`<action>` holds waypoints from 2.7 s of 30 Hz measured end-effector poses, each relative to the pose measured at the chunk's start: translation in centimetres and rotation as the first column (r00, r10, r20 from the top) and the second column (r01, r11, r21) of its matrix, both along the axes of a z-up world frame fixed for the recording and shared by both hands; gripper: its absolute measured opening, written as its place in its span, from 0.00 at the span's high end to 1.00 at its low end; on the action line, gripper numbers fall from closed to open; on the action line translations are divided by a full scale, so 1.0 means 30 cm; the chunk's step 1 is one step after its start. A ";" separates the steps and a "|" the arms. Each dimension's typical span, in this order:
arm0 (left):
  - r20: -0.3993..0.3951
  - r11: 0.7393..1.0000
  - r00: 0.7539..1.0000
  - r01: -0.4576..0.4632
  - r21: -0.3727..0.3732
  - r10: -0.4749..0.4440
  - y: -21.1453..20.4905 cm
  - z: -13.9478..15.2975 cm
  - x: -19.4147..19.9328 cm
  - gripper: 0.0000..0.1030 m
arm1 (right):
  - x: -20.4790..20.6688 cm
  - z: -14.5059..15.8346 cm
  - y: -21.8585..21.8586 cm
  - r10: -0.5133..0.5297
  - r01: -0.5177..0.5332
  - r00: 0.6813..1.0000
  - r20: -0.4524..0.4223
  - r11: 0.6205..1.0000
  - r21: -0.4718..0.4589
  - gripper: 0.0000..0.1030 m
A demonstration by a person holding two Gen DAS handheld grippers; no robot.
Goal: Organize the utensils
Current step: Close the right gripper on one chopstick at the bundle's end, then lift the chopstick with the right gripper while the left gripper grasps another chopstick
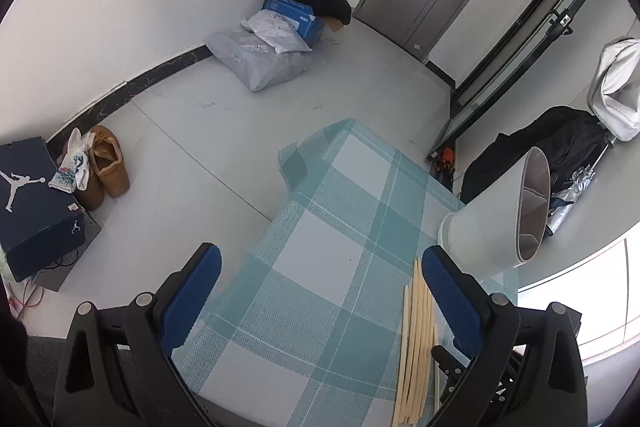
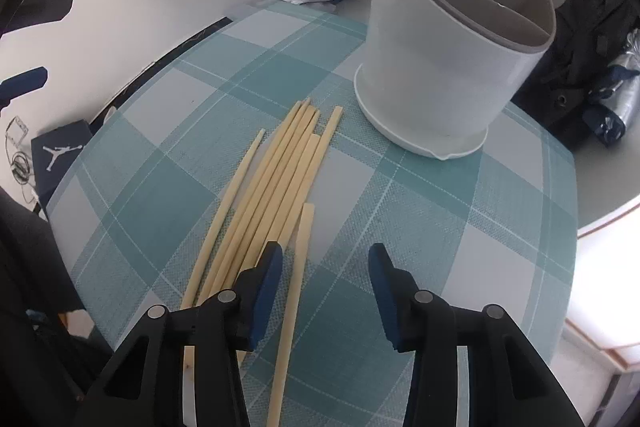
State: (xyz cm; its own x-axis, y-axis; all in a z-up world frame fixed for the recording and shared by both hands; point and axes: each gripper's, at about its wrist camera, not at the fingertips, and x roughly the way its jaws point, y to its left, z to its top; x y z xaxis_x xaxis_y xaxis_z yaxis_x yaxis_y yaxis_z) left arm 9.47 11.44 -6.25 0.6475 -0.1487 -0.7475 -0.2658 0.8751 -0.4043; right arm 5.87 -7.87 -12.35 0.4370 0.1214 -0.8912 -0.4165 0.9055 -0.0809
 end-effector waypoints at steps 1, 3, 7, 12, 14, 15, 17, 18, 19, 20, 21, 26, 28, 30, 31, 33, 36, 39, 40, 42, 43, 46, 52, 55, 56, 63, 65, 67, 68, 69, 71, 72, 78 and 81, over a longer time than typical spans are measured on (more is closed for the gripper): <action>0.013 1.000 1.000 0.007 0.007 -0.007 -0.003 0.006 -0.002 0.04 | 0.002 0.001 0.005 0.009 -0.009 1.000 0.000 1.000 -0.001 0.76; 0.038 0.999 0.999 0.026 0.026 -0.027 -0.015 0.016 -0.006 0.04 | 0.006 0.001 0.004 0.015 -0.015 1.000 -0.009 1.000 -0.007 0.77; 0.045 0.998 0.998 0.047 0.047 -0.049 -0.031 0.017 -0.004 0.04 | 0.028 -0.010 0.006 0.010 -0.011 0.999 -0.032 0.999 -0.034 0.78; 0.016 0.995 0.997 0.073 0.073 -0.074 -0.038 -0.002 0.006 0.04 | 0.046 -0.013 0.029 0.037 -0.038 0.999 -0.025 0.998 -0.059 0.82; -0.002 0.992 0.996 0.084 0.094 -0.084 -0.048 -0.012 0.008 0.04 | 0.060 -0.016 0.039 0.049 -0.051 0.998 -0.025 0.997 -0.055 0.82; -0.007 0.991 0.996 0.092 0.097 -0.092 -0.049 -0.016 0.007 0.04 | 0.068 -0.015 0.043 0.055 -0.057 0.998 -0.030 0.997 -0.050 0.84; -0.021 0.989 0.994 0.110 0.101 -0.109 -0.054 -0.024 0.010 0.04 | 0.093 -0.017 0.051 0.051 -0.052 0.998 -0.041 0.998 -0.031 0.86; -0.029 0.987 0.992 0.126 0.100 -0.124 -0.060 -0.029 0.013 0.04 | 0.104 -0.018 0.053 0.049 -0.050 0.998 -0.044 0.999 -0.022 0.90; -0.036 0.985 0.990 0.141 0.103 -0.138 -0.068 -0.032 0.014 0.04 | 0.112 -0.019 0.053 0.046 -0.047 0.998 -0.042 0.999 -0.016 0.92; -0.041 0.982 0.988 0.155 0.112 -0.151 -0.077 -0.035 0.014 0.04 | 0.119 -0.020 0.053 0.042 -0.042 0.998 -0.042 0.999 -0.009 0.93; -0.048 0.978 0.986 0.167 0.127 -0.163 -0.089 -0.038 0.015 0.04 | 0.125 -0.020 0.050 0.036 -0.036 0.999 -0.041 0.999 -0.001 0.93; -0.128 0.964 0.970 0.227 0.141 -0.209 -0.141 -0.088 0.030 0.04 | 0.141 0.000 -0.011 -0.036 0.041 0.999 -0.040 0.993 0.114 0.94; -0.168 0.956 0.958 0.257 0.139 -0.233 -0.171 -0.113 0.037 0.04 | 0.146 0.024 -0.071 -0.097 0.105 0.994 -0.047 0.974 0.200 0.94; -0.214 0.946 0.944 0.288 0.152 -0.253 -0.208 -0.140 0.044 0.04 | 0.149 0.046 -0.138 -0.156 0.166 0.986 -0.059 0.941 0.296 0.94; -0.231 0.942 0.938 0.299 0.155 -0.259 -0.221 -0.148 0.045 0.04 | 0.149 0.055 -0.169 -0.185 0.196 0.981 -0.064 0.922 0.335 0.94; -0.245 0.936 0.932 0.311 0.164 -0.267 -0.247 -0.161 0.042 0.04 | 0.149 0.069 -0.234 -0.227 0.242 0.970 -0.088 0.870 0.429 0.94; -0.251 0.928 0.932 0.315 0.200 -0.262 -0.274 -0.164 0.042 0.04 | 0.143 0.071 -0.314 -0.269 0.297 0.954 -0.131 0.804 0.515 0.94; -0.279 0.924 0.924 0.325 0.203 -0.263 -0.296 -0.182 0.049 0.04 | 0.127 0.063 -0.397 -0.309 0.353 0.934 -0.178 0.730 0.586 0.95; -0.287 0.923 0.920 0.329 0.199 -0.266 -0.300 -0.188 0.052 0.04 | 0.126 0.057 -0.428 -0.326 0.375 0.925 -0.195 0.702 0.605 0.95; -0.298 0.920 0.917 0.333 0.207 -0.264 -0.314 -0.196 0.055 0.04 | 0.125 0.043 -0.491 -0.358 0.422 0.903 -0.238 0.632 0.650 0.94; -0.302 0.917 0.916 0.336 0.213 -0.266 -0.322 -0.200 0.057 0.04 | 0.121 0.040 -0.511 -0.371 0.442 0.892 -0.257 0.602 0.665 0.95; -0.324 0.912 0.910 0.340 0.227 -0.259 -0.335 -0.221 0.069 0.04 | 0.123 0.031 -0.574 -0.402 0.479 0.870 -0.286 0.549 0.685 0.95; -0.347 0.897 0.906 0.345 0.277 -0.242 -0.353 -0.232 0.074 0.04 | 0.096 0.092 -0.637 -0.412 0.447 0.878 -0.244 0.520 0.728 0.95; -0.345 0.905 0.909 0.333 0.267 -0.233 -0.351 -0.236 0.078 0.04 | 0.083 0.130 -0.637 -0.414 0.421 0.887 -0.206 0.538 0.731 0.95; -0.355 0.900 0.907 0.335 0.279 -0.228 -0.354 -0.240 0.082 0.04 | 0.074 0.150 -0.633 -0.414 0.413 0.889 -0.195 0.544 0.730 0.95; -0.359 0.886 0.904 0.350 0.304 -0.233 -0.379 -0.239 0.080 0.04 | 0.060 0.190 -0.576 -0.393 0.347 0.914 -0.105 0.617 0.706 0.95; -0.343 0.899 0.912 0.330 0.288 -0.225 -0.368 -0.230 0.079 0.04 | 0.056 0.195 -0.570 -0.389 0.337 0.916 -0.093 0.626 0.703 0.95; -0.321 0.901 0.918 0.327 0.284 -0.231 -0.370 -0.220 0.080 0.04 | 0.054 0.197 -0.572 -0.386 0.334 0.918 -0.094 0.623 0.707 0.95; -0.335 0.893 0.913 0.337 0.300 -0.232 -0.379 -0.225 0.083 0.04 | 0.054 0.198 -0.572 -0.386 0.335 0.918 -0.095 0.622 0.708 0.95; -0.346 0.884 0.907 0.352 0.308 -0.240 -0.388 -0.235 0.084 0.04 | 0.054 0.198 -0.572 -0.384 0.334 0.918 -0.096 0.622 0.708 0.95; -0.341 0.888 0.905 0.357 0.291 -0.252 -0.389 -0.246 0.085 0.04 | 0.059 0.196 -0.571 -0.382 0.330 0.920 -0.091 0.627 0.706 0.95; -0.344 0.893 0.908 0.345 0.288 -0.239 -0.382 -0.246 0.087 0.04 | 0.060 0.198 -0.570 -0.380 0.327 0.921 -0.087 0.629 0.705 0.95; -0.359 0.889 0.899 0.361 0.283 -0.251 -0.385 -0.246 0.104 0.03 | 0.053 0.210 -0.565 -0.367 0.311 0.927 -0.083 0.624 0.717 0.95; -0.368 0.880 0.890 0.382 0.281 -0.269 -0.407 -0.253 0.103 0.03 | 0.050 0.215 -0.563 -0.363 0.305 0.928 -0.077 0.627 0.717 0.95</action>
